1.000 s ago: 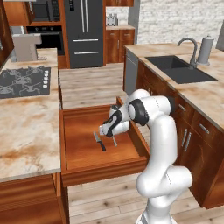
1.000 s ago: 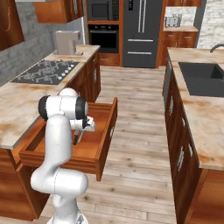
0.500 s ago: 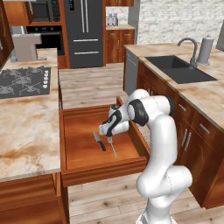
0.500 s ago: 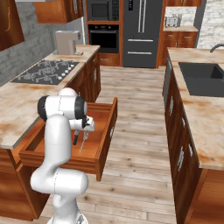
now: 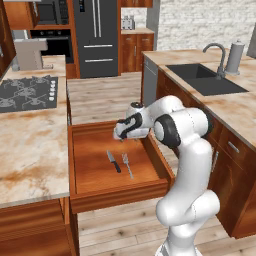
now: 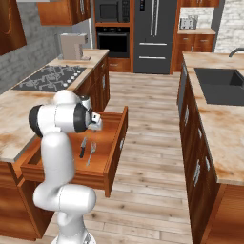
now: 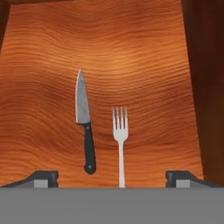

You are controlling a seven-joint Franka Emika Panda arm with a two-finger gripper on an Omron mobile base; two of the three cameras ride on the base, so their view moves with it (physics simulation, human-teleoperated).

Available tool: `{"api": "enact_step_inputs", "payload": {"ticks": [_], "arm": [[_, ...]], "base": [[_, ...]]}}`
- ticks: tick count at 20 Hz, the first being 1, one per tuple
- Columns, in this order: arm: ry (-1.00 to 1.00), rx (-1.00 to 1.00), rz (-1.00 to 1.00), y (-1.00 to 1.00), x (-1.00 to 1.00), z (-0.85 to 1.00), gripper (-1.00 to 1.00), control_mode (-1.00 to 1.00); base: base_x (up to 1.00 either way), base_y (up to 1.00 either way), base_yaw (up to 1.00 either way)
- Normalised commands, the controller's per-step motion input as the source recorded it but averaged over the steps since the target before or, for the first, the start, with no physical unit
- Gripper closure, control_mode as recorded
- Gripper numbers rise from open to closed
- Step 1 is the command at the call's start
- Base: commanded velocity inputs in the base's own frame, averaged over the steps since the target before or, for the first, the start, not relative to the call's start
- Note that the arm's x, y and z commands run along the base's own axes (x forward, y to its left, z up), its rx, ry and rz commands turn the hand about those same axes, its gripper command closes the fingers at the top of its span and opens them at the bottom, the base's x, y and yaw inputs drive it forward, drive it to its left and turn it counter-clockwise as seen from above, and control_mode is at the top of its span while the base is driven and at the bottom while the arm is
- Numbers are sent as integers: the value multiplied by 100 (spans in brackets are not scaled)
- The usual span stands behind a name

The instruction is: Pick up the metallic utensils from the counter and place them in the open drawer. Make sure not to pick up any wooden utensils.

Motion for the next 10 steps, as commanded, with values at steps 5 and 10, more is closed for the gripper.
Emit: {"api": "enact_step_inputs", "payload": {"ticks": [5,10], "arm": [[0,3,0,-14,-24,98,-100,-100],[0,0,0,-31,-45,100,-100,-100]], "base": [[0,0,0],[0,0,0]]}}
